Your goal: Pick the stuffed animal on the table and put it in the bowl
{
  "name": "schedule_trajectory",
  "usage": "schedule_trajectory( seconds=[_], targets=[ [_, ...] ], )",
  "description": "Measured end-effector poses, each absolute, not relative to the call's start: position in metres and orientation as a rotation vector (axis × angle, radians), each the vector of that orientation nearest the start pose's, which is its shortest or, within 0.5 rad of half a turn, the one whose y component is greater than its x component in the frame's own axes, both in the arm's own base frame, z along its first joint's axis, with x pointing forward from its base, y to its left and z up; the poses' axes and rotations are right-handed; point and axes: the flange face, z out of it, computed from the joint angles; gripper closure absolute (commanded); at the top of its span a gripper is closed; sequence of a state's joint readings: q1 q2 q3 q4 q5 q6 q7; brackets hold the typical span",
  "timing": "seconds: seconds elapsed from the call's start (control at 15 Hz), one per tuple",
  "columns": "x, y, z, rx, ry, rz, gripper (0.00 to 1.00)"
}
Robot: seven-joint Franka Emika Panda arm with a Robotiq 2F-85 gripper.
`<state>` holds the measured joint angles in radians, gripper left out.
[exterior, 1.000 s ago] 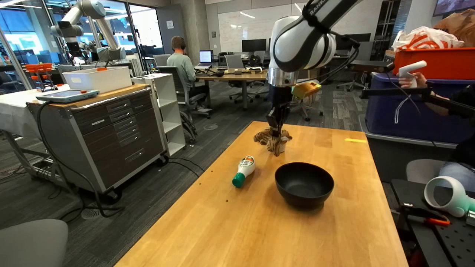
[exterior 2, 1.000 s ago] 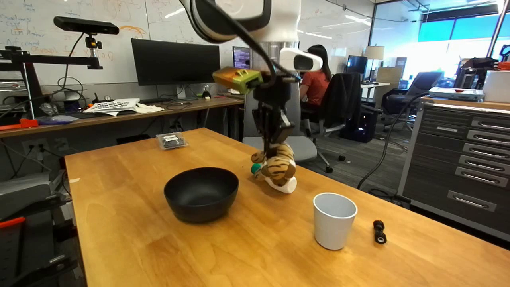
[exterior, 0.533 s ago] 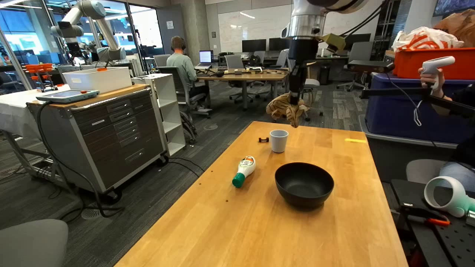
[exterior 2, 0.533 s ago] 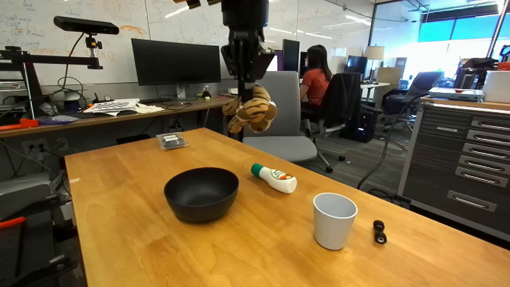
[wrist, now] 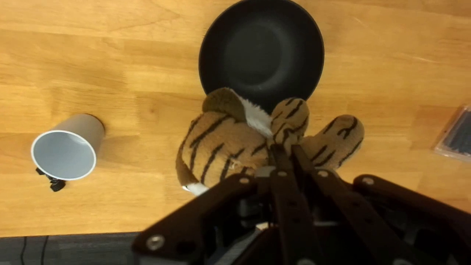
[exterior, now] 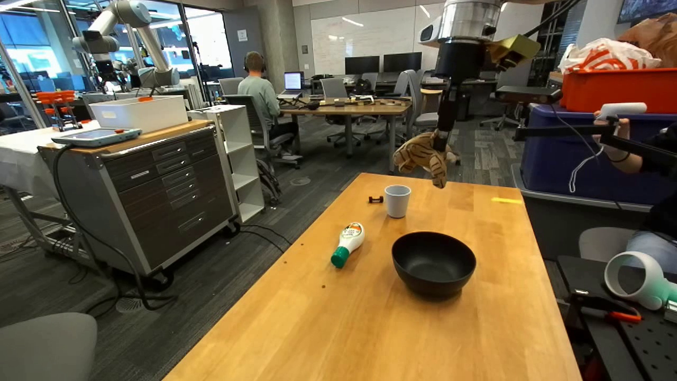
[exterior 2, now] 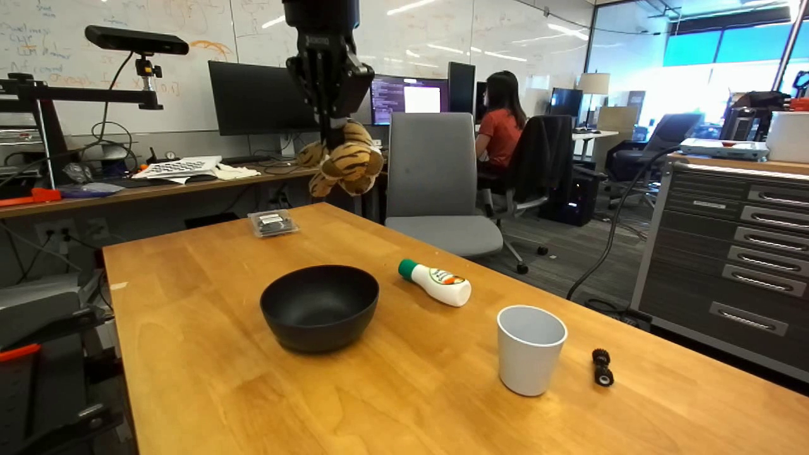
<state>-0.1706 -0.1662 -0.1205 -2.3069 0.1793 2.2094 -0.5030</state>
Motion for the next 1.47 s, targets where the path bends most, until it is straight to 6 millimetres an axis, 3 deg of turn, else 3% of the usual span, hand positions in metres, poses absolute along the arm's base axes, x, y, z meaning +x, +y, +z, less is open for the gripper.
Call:
schedule_trajectory(
  seconds=[0.27, 0.6, 1.2, 1.27, 1.33, 1.47],
  targets=[
    [0.464, -0.124, 0.398, -2.941, -0.095, -0.269, 0.95],
    [0.452, -0.114, 0.359, -2.905, -0.062, -0.165, 0.92],
    [0.453, -0.128, 0.265, -2.953, 0.058, -0.027, 0.91],
    [0.454, -0.129, 0.254, -2.96, 0.069, -0.015, 0.68],
    [0.454, -0.129, 0.245, -2.965, 0.076, -0.002, 0.66],
    [0.454, -0.128, 0.231, -2.973, 0.085, 0.019, 0.5]
  ],
)
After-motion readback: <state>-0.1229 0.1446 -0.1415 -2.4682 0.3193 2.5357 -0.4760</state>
